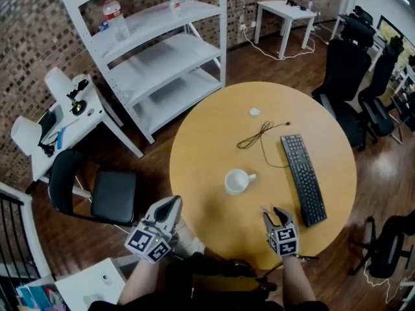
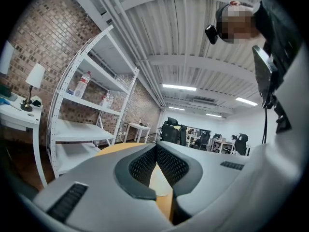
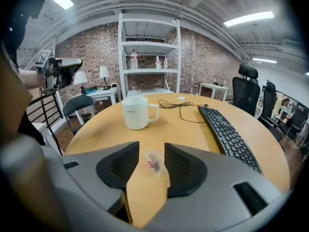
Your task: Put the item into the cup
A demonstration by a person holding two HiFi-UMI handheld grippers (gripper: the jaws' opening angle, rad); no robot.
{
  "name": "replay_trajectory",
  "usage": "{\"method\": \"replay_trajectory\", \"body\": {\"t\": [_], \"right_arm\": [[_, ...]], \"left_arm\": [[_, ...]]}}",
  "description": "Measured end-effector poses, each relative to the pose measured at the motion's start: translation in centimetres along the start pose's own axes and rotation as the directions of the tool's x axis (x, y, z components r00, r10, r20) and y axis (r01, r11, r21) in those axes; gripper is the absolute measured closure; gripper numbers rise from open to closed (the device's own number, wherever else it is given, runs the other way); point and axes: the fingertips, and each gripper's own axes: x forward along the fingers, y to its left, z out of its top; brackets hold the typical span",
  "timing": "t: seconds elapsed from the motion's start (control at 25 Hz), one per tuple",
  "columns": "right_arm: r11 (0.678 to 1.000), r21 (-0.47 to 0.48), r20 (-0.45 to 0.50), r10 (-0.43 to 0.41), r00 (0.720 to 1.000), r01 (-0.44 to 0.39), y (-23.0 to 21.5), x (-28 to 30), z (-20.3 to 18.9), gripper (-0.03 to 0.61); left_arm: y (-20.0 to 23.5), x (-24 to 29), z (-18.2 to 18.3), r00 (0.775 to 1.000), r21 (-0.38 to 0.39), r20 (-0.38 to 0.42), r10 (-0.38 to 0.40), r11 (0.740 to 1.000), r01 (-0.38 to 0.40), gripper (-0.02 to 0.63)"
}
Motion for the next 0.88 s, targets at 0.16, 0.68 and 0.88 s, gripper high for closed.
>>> {"method": "replay_trajectory", "body": {"t": [0.16,0.68,0.88], "right_arm": [[1.0,0.015,-0.05,-0.014,0.999,0.014,-0.3,2.5,-1.3,0.407],[0.999,-0.05,-0.084,-0.014,0.996,0.009,-0.3,3.4,-1.6,0.563],[0.996,-0.084,0.037,-0.018,0.999,0.021,-0.2,1.3,3.9,0.565]], "left_arm": [[0.0,-0.8,0.0,1.0,0.006,-0.011,0.025,1.0,-0.024,0.611],[1.4,-2.7,-0.8,0.995,0.0,-0.032,0.097,0.995,-0.097,0.611],[1.2,-1.3,-0.2,0.998,0.001,-0.011,0.056,0.998,-0.056,0.611]]}}
